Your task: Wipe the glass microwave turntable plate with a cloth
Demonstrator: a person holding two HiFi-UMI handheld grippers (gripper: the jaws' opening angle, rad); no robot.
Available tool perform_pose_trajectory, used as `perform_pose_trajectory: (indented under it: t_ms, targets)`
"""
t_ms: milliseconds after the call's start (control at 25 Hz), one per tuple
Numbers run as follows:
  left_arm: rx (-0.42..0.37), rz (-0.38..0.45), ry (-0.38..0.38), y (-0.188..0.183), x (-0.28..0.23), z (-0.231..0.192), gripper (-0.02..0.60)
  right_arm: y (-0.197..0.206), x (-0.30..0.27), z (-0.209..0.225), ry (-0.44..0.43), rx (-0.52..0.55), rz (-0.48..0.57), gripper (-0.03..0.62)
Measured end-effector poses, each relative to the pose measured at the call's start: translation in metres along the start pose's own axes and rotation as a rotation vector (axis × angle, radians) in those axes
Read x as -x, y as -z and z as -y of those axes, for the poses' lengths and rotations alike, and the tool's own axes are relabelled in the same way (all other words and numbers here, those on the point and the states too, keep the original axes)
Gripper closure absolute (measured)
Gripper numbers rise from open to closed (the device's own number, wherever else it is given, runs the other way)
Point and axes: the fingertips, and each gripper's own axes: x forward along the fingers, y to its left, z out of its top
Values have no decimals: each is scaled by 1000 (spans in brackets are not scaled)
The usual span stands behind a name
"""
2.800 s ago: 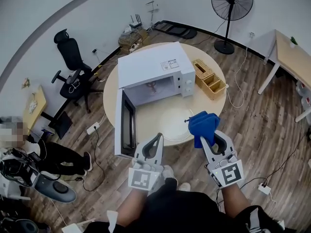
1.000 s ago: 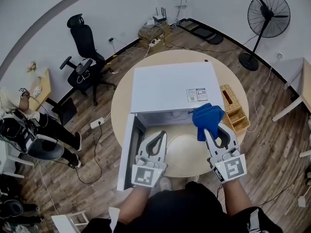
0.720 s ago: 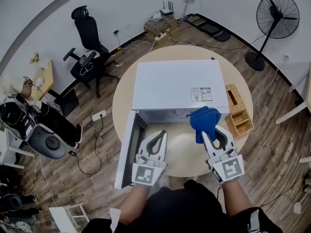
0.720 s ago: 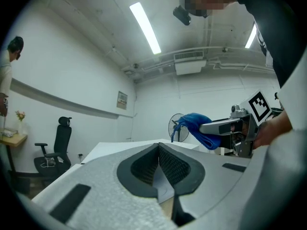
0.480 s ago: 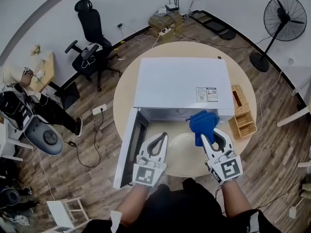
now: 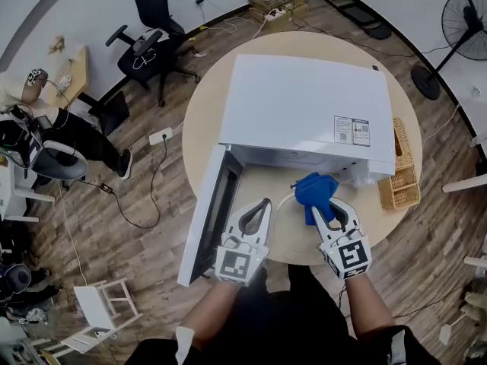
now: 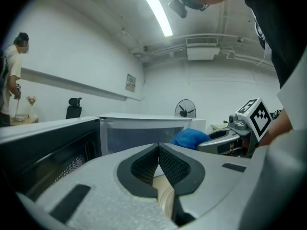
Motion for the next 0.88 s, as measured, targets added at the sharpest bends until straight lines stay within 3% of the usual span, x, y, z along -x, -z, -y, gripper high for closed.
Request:
perform_pose_trajectory:
  t_ms: [400, 720, 880]
  targets:
    - [47, -73, -30, 46, 8, -2, 575, 86, -44, -28, -105, -54, -195, 503]
    - [73, -110, -67, 66, 27, -8, 575, 127, -60, -65, -186, 6, -324, 503]
    - [65, -116, -81, 70, 33, -12, 575, 141, -68, -85, -236, 121, -385, 503]
